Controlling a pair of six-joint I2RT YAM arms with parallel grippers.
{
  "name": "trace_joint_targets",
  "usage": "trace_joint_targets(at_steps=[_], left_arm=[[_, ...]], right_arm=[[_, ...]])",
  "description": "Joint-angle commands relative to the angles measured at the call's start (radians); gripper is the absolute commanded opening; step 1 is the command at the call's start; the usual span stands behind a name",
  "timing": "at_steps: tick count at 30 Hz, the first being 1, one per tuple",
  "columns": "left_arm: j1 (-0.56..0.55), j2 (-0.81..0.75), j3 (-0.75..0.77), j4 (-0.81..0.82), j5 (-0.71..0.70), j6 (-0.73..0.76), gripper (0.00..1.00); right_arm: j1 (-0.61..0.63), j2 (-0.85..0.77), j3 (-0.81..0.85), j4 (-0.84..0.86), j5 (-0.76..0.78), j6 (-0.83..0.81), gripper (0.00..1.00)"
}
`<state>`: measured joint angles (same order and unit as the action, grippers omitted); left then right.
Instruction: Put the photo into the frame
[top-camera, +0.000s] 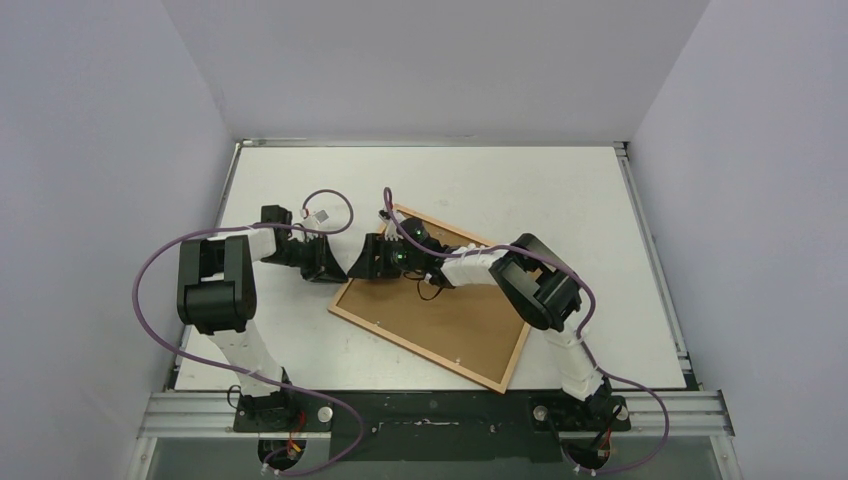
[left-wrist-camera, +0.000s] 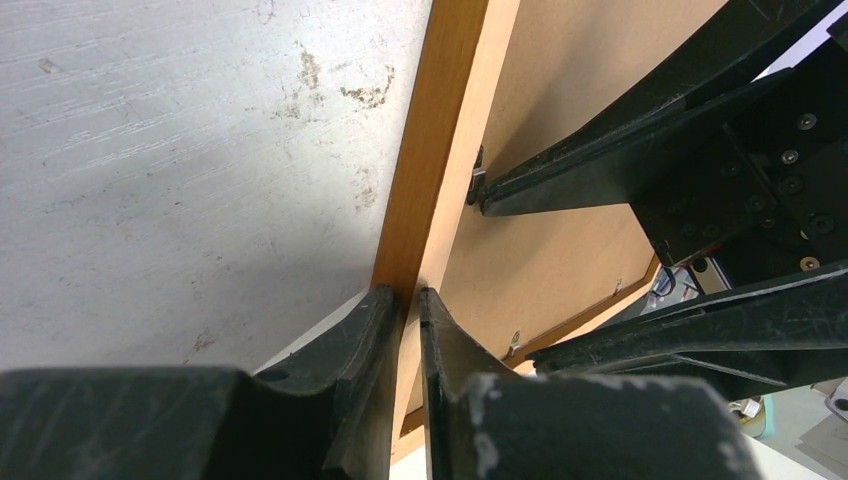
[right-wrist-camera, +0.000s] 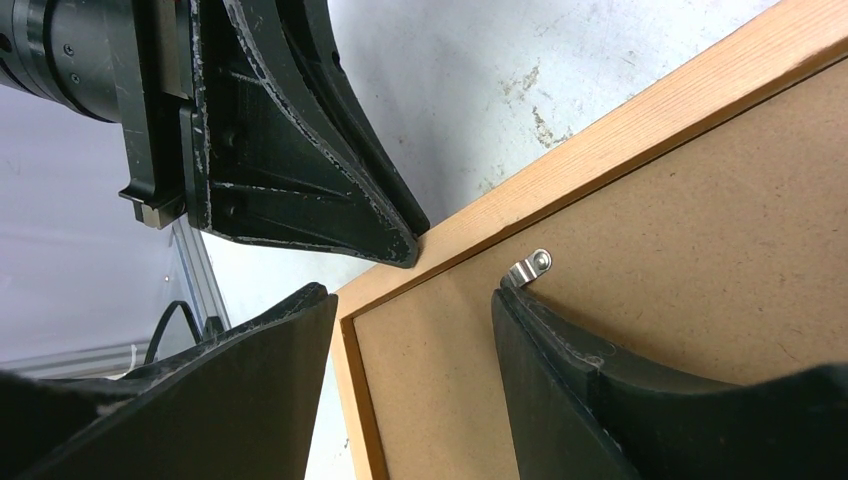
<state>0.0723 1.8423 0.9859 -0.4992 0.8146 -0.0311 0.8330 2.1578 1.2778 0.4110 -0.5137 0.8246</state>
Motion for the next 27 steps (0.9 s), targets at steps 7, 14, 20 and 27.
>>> trace_joint_targets(at_steps=[7,14,20,27], left_arm=[[-0.012,0.010,-0.008,0.030,0.018,-0.003,0.11],[-0.011,0.009,-0.011,0.027,0.020,-0.003,0.11],[-0.011,0.018,-0.010,0.025,0.019,0.002,0.11],[-0.010,0.017,-0.012,0.018,0.015,0.011,0.10]], right_arm=[[0.002,0.018,0.050,0.028,0.017,-0.010,0.60],[0.000,0.039,0.077,0.036,0.014,-0.001,0.60],[-0.004,0.010,0.049,0.053,-0.001,0.001,0.59],[-0.020,-0.101,-0.021,0.084,-0.042,-0.014,0.61]])
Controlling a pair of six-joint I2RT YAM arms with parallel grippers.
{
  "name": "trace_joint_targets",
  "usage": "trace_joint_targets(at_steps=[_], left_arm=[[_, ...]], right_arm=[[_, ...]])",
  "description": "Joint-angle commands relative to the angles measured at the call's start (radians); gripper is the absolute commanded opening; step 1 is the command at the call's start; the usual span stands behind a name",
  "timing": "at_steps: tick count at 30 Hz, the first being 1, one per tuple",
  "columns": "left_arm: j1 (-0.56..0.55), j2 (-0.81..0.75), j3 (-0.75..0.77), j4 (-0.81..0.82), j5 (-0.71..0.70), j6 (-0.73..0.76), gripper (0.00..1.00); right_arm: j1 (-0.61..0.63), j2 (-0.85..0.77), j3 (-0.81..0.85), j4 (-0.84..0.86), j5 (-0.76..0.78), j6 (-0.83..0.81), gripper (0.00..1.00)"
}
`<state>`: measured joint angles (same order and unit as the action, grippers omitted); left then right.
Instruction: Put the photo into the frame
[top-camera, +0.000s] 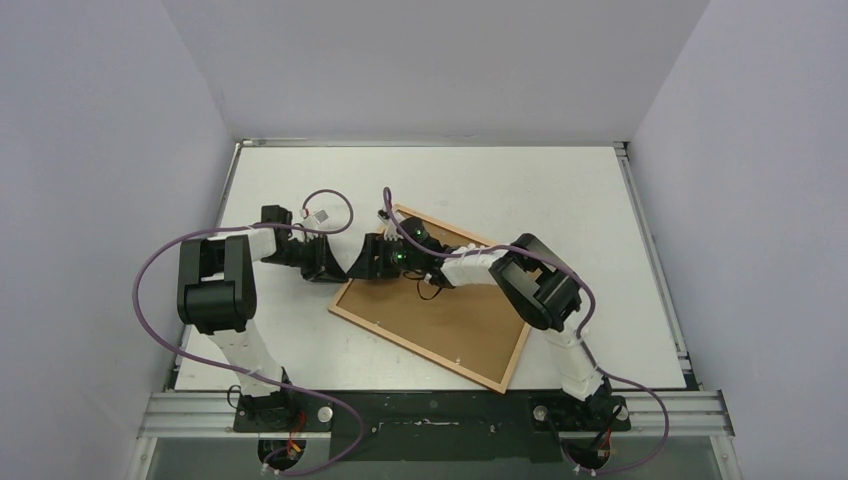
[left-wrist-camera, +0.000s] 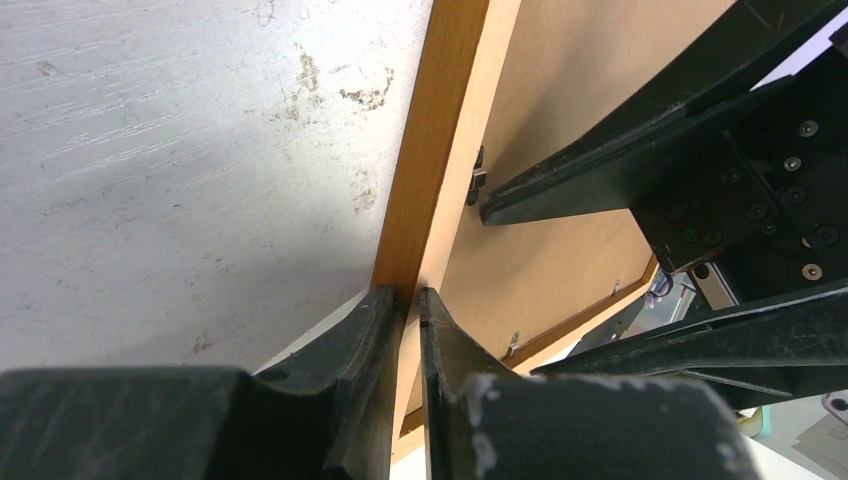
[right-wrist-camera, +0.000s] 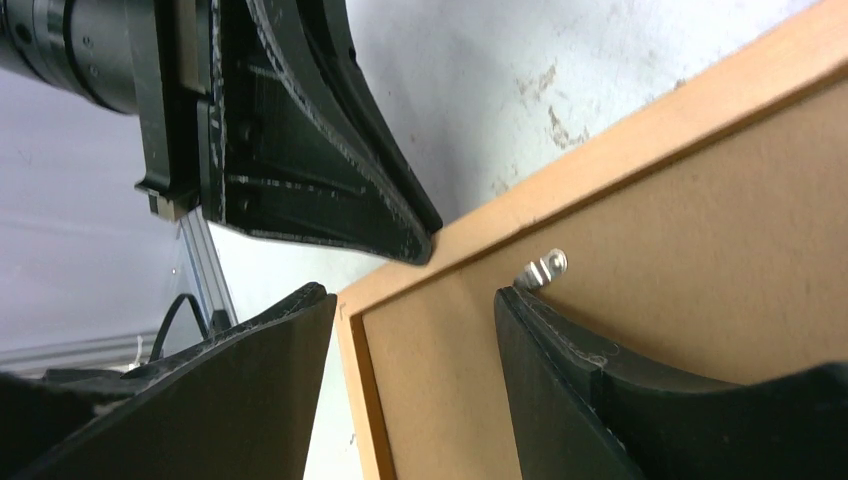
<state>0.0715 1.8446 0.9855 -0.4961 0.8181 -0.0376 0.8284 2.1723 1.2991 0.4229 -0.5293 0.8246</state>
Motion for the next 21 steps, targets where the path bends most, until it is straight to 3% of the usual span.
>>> trace_joint_targets(at_steps=[1,21], left_arm=[[-0.009,0.014,-0.013,0.014,0.012,0.018,0.11],[-0.010,0.017,-0.008,0.013,0.015,0.010,0.11]], right_arm=[[-0.020,-0.125,-0.054,0.073,-0.020,-0.015,0.61],[-0.012,-0.022,-0.066,0.106,-0.011,0.028,0.60]])
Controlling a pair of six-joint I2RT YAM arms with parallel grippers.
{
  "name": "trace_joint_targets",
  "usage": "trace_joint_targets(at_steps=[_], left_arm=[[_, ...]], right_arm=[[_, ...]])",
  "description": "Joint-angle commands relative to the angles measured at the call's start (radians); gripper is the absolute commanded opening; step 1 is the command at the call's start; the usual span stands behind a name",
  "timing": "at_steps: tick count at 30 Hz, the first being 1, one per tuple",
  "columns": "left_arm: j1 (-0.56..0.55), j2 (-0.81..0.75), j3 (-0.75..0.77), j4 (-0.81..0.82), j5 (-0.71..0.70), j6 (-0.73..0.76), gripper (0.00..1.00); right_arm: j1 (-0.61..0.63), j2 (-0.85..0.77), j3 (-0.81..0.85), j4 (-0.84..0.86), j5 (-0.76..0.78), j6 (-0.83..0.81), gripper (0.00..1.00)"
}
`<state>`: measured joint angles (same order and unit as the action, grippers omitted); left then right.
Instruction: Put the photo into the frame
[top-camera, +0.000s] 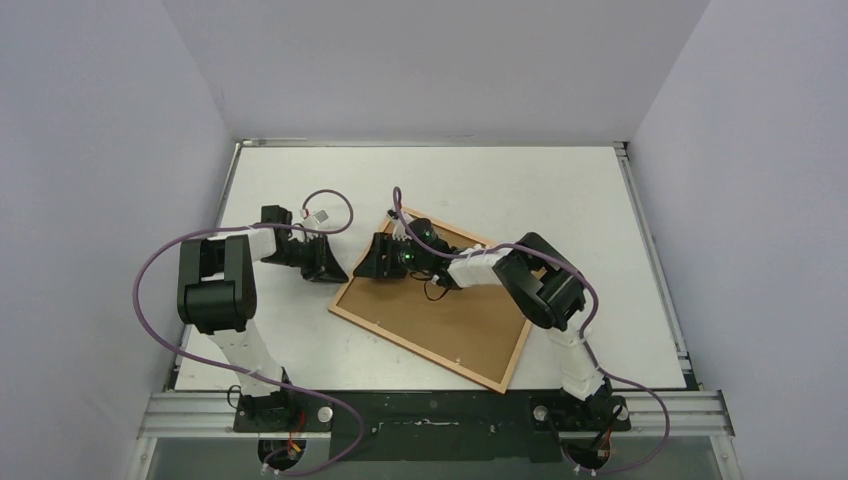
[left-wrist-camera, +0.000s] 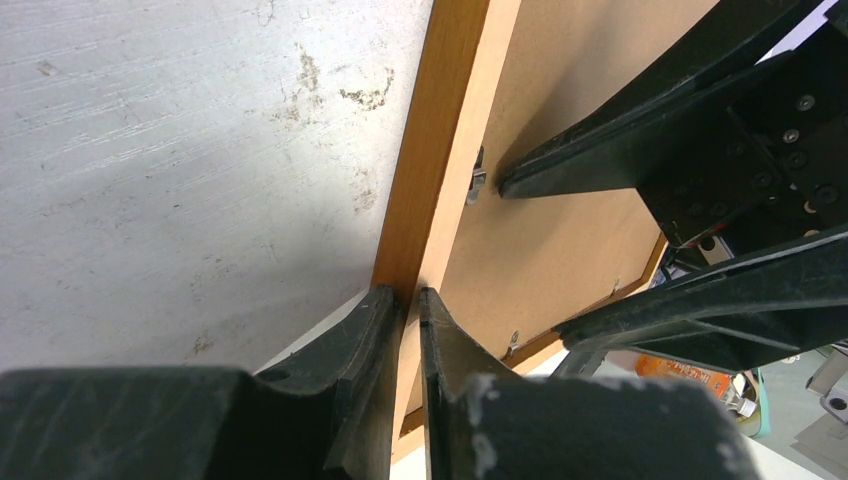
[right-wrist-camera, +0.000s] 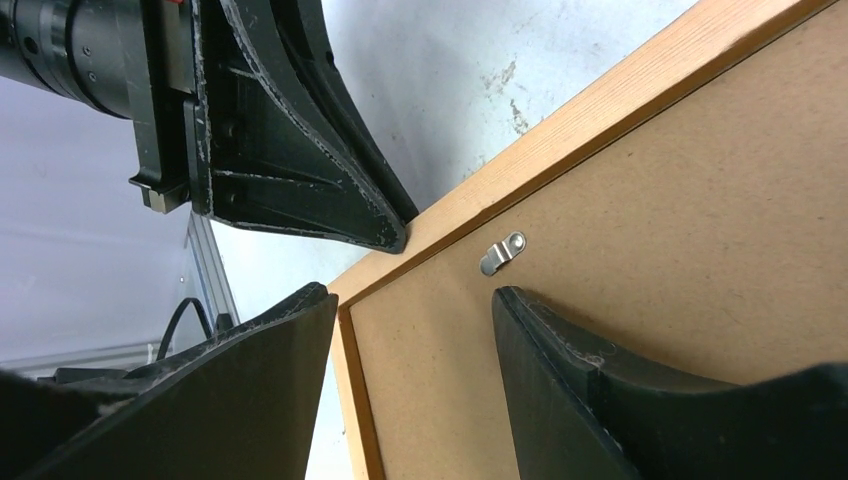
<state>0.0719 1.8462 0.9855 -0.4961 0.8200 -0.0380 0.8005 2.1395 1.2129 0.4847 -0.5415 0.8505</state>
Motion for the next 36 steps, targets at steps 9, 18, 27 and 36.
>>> trace_joint_targets(at_steps=[9,18,27,36], left_arm=[[-0.011,0.011,-0.014,0.013,0.022,0.006,0.11],[-0.012,0.010,-0.018,0.012,0.025,0.003,0.11],[-0.012,0.010,-0.019,0.009,0.028,0.003,0.11],[-0.012,0.010,-0.018,0.004,0.034,0.001,0.11]], right_arm=[[0.016,0.021,0.021,0.048,0.030,0.007,0.59],[0.016,0.050,0.038,0.075,0.024,0.028,0.59],[0.013,0.059,0.045,0.079,0.022,0.029,0.59],[0.011,0.078,0.058,0.086,0.038,0.033,0.59]])
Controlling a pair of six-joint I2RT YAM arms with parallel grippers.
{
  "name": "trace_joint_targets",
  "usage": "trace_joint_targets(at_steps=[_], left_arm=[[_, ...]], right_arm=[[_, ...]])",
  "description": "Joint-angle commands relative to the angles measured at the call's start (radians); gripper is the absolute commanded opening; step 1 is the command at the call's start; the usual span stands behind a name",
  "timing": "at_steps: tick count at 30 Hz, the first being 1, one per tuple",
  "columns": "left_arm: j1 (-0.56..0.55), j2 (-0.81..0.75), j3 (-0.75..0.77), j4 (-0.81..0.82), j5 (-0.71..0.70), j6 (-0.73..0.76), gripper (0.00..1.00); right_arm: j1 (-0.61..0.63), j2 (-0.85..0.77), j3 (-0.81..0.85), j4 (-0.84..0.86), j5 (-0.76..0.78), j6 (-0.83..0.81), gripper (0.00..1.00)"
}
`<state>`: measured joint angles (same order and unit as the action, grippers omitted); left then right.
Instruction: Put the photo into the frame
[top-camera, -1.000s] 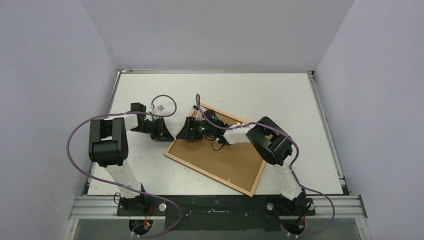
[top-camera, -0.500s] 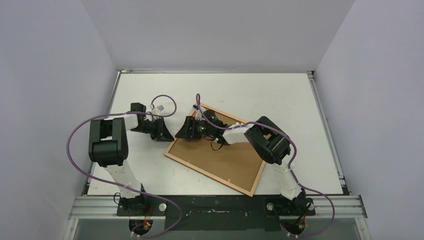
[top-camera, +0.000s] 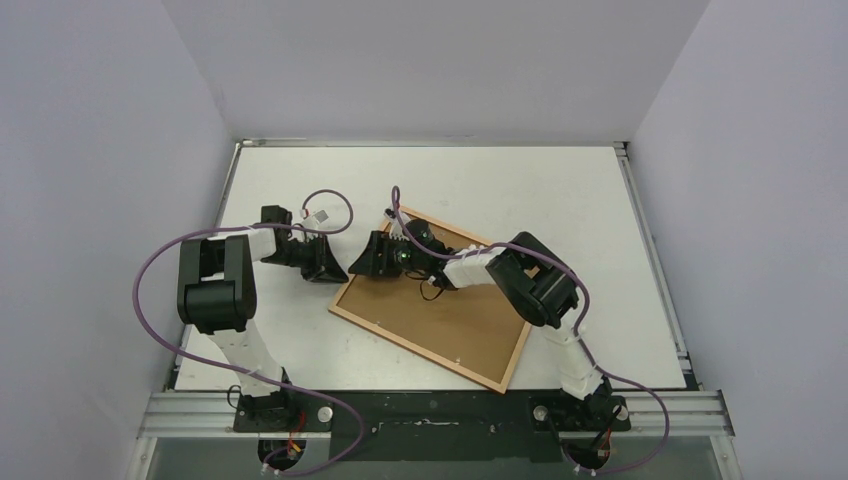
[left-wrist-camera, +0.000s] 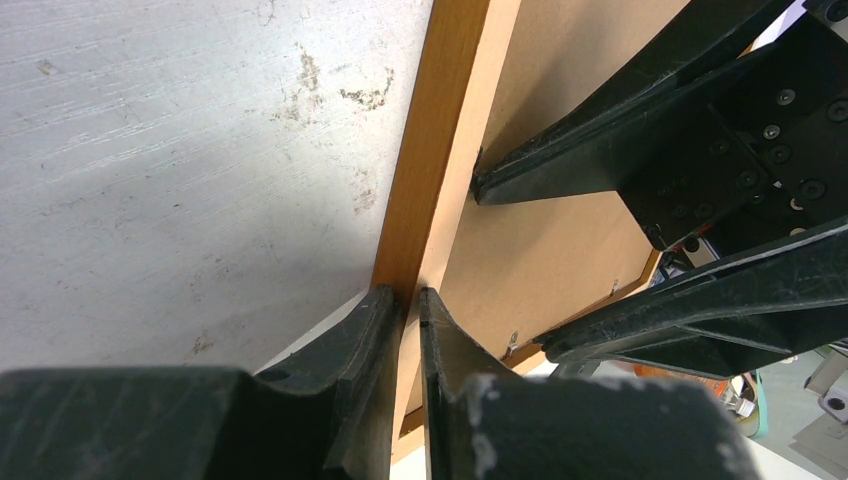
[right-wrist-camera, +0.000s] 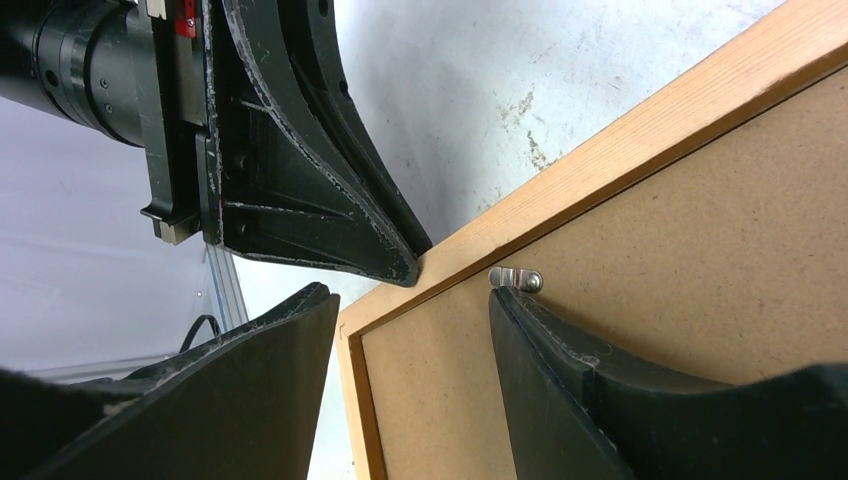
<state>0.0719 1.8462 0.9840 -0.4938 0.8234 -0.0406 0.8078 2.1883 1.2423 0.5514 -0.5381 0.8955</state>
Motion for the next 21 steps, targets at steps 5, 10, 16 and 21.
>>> trace_joint_targets(at_steps=[5,10,16,21], left_arm=[[-0.011,0.008,-0.015,-0.006,0.032,0.010,0.11],[-0.011,0.006,-0.017,-0.007,0.036,0.008,0.11],[-0.013,0.008,-0.019,-0.008,0.036,0.010,0.11],[-0.012,0.010,-0.013,-0.023,0.038,0.005,0.11]], right_arm=[[0.000,0.045,0.031,0.022,0.053,-0.009,0.58],[0.000,0.037,0.016,0.034,0.079,-0.005,0.56],[0.004,0.026,-0.007,0.069,0.104,0.017,0.56],[0.000,-0.014,-0.004,0.072,0.058,0.034,0.59]])
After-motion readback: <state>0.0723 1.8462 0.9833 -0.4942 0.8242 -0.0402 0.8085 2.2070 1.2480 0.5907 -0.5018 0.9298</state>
